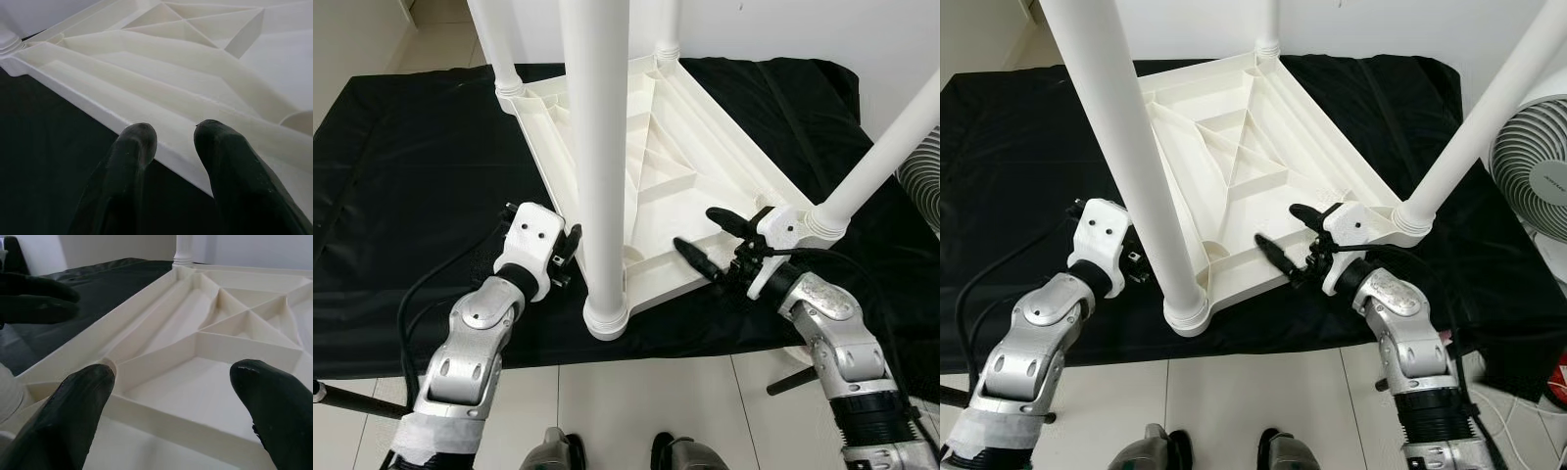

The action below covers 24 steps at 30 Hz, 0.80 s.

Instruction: Building children table

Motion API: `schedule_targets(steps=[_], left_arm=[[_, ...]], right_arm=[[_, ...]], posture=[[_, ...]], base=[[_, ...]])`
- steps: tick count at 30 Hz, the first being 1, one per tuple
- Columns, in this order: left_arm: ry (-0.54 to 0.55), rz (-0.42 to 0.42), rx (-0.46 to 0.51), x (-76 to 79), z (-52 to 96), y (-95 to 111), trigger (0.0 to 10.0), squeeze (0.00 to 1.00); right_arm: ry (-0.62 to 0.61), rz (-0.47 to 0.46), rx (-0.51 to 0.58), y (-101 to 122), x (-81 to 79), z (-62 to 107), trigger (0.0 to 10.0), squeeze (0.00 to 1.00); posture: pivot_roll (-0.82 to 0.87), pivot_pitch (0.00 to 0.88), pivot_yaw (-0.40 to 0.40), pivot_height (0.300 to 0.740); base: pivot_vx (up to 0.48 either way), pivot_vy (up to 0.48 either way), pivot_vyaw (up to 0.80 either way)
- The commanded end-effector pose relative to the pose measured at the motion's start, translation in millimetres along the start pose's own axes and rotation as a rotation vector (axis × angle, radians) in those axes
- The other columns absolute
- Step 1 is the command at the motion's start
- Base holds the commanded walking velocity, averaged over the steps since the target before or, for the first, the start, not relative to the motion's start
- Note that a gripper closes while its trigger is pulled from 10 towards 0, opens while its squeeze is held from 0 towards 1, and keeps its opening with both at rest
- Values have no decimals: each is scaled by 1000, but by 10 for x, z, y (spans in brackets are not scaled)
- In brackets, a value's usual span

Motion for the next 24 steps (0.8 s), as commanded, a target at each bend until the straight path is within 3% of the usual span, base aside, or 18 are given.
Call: schedule_targets(steps=[1, 4, 9, 10, 14, 18, 20, 24], left_arm=[[-28, -1, 22, 2, 59, -7, 10000, 0], [-36, -5, 25, -2, 74, -13, 10000, 0], [-112, -67, 28, -48, 235, -82, 10000, 0], [-148, -87, 16, -86, 323, -120, 10000, 0], [-156, -92, 14, -101, 344, -127, 10000, 0], [-210, -75, 19, -116, 411, -124, 10000, 0], [-303, -59, 30, -24, 489, -110, 10000, 0], [-375, -26, 30, 69, 552, -103, 10000, 0]], right_arm=[[66, -7, -32, -8, -53, 3, 10000, 1000], [83, -6, -43, -11, -60, 7, 10000, 1000], [188, 1, -105, -30, -118, -17, 10000, 1000], [282, 18, -135, -25, -198, -20, 10000, 8], [317, 27, -143, -20, -231, -17, 10000, 8], [449, 3, -192, -9, -349, -19, 10000, 0], [526, 13, -207, 3, -418, -71, 10000, 0], [580, 17, -218, -4, -468, -105, 10000, 0]], posture=[[-61, 147, 36, 740], [-61, 147, 36, 740], [-51, 147, 28, 740], [-45, 147, 24, 740], [-45, 147, 24, 740], [-45, 147, 24, 740], [-40, 146, 20, 740], [-40, 146, 20, 740]], base=[[0, 0, 0], [0, 0, 0], [0, 0, 0], [0, 0, 0], [0, 0, 0], [0, 0, 0], [0, 0, 0], [0, 0, 0]])
Point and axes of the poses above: a point about 5 cm out from each wrist's last joint towards the gripper, its own z axis pointing back from the gripper into the wrist, its own y axis along the axis of the wrist's last joint, x = y × z, the point moved 1 cm from there along -z, pointing out of the wrist towards the gripper, and after that the axes turned 15 degrees about -z, right-handed, at the moved point
